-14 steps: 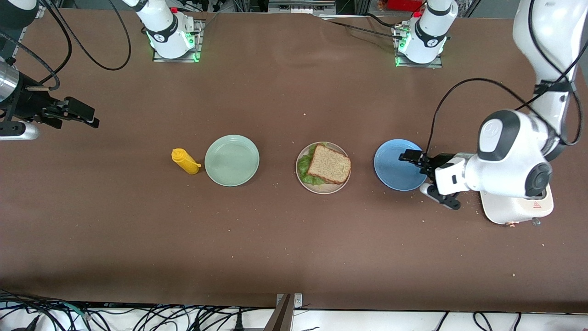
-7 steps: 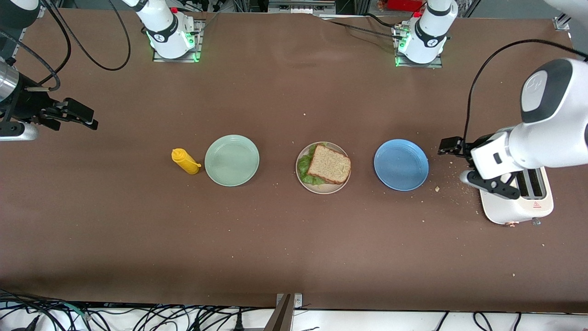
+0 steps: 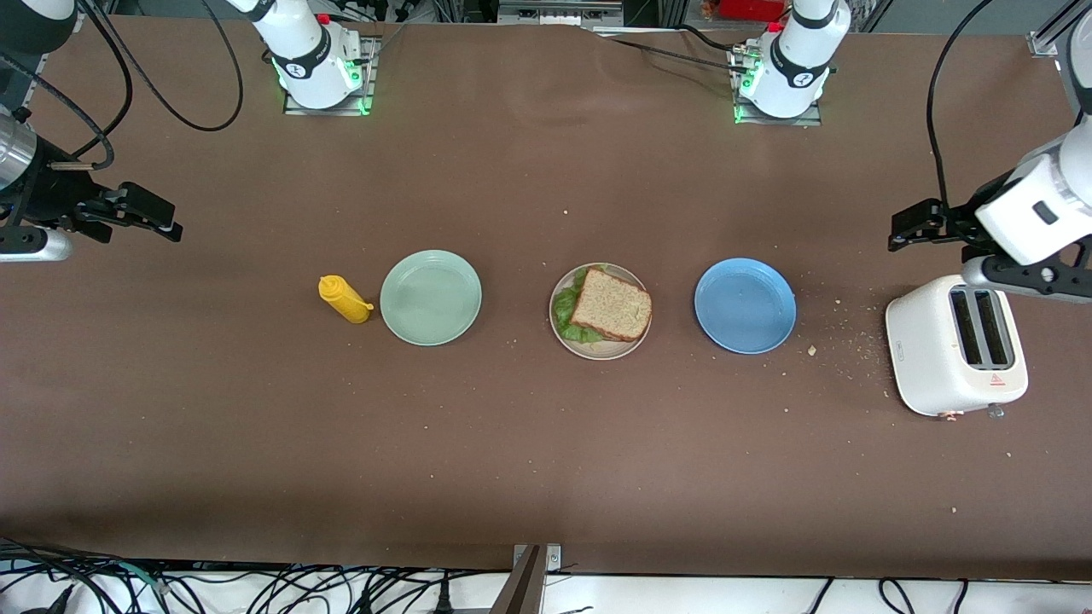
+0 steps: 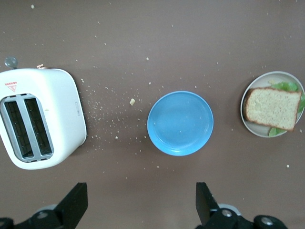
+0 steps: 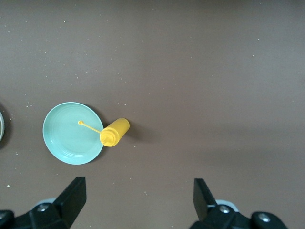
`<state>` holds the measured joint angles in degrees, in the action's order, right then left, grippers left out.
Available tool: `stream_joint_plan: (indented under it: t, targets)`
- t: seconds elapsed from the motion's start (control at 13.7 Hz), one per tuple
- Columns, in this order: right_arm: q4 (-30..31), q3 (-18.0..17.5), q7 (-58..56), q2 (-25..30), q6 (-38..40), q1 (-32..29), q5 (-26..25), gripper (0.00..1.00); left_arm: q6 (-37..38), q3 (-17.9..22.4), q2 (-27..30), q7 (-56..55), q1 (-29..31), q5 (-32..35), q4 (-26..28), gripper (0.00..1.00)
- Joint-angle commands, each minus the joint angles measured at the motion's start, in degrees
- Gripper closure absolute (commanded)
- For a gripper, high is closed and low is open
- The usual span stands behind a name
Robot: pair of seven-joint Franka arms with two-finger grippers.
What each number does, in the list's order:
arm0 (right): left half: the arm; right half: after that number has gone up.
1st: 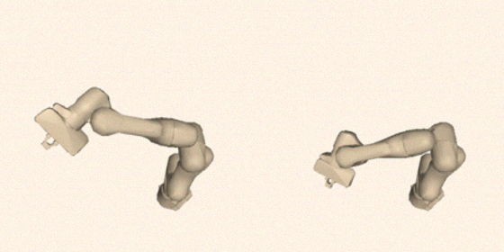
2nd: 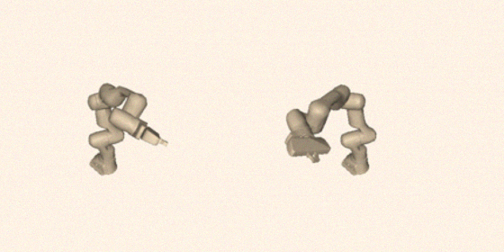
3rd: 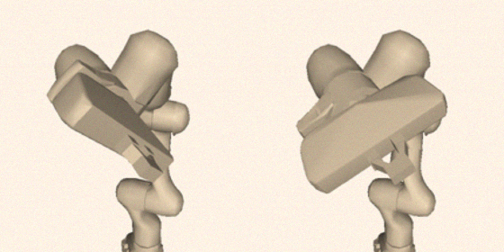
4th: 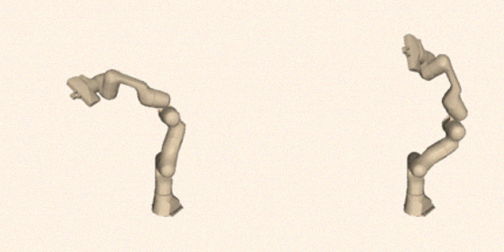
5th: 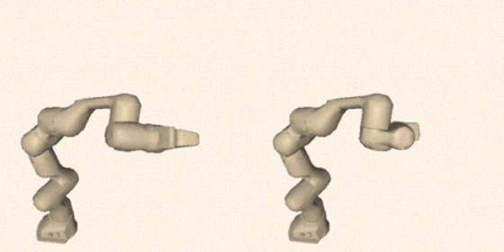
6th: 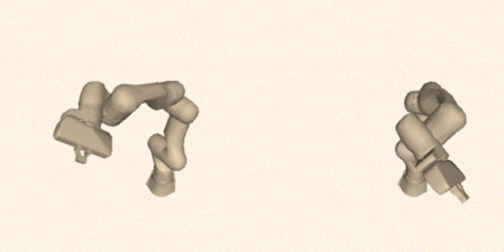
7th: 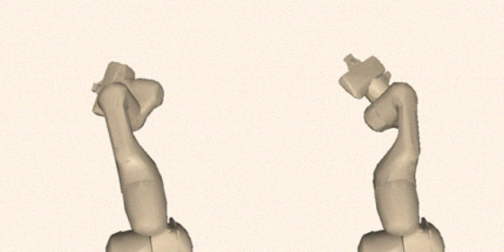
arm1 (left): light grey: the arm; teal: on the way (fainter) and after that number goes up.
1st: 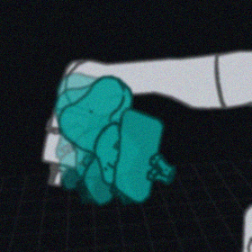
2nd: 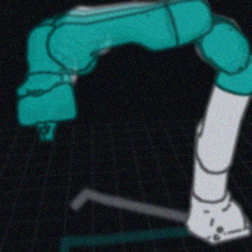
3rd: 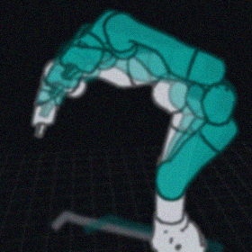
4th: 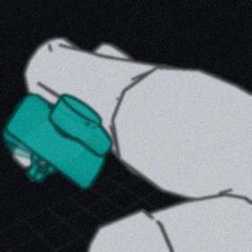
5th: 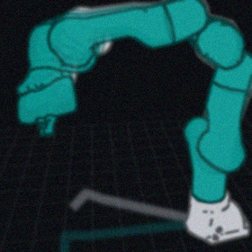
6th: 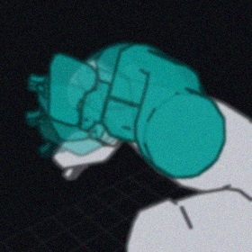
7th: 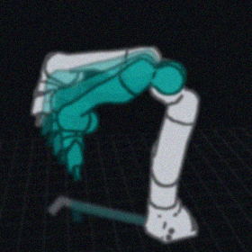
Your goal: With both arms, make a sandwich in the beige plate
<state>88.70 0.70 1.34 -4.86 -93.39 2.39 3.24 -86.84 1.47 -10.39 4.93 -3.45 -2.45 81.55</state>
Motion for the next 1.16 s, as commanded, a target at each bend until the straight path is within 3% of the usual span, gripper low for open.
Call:
stream_joint_plan:
  t: [0.0, 0.15, 0.29, 1.09]
  targets:
    - [-1.1, -0.3, 0.3, -0.3, 0.1, 0.1, -1.1, 0.0, -5.3, 1.3, 4.0, -0.6, -0.6, 1.4, 5.3, 0.0]
    - [-1.1, -0.3, 0.3, -0.4, 0.1, 0.1, -1.1, 0.0, -4.7, 0.1, 5.6, -1.0, -0.2, 2.4, 5.4, 0.0]
    - [-1.1, -0.3, 0.2, -0.3, 0.2, 0.1, -1.1, 0.0, -4.4, -4.3, 5.6, -1.2, 3.1, 3.9, 5.5, 0.0]
    - [-1.1, -0.3, 0.2, -0.8, 0.1, 0.1, -2.1, 0.0, -3.2, -6.6, 5.3, -3.0, 4.0, 4.7, 5.4, 0.0]
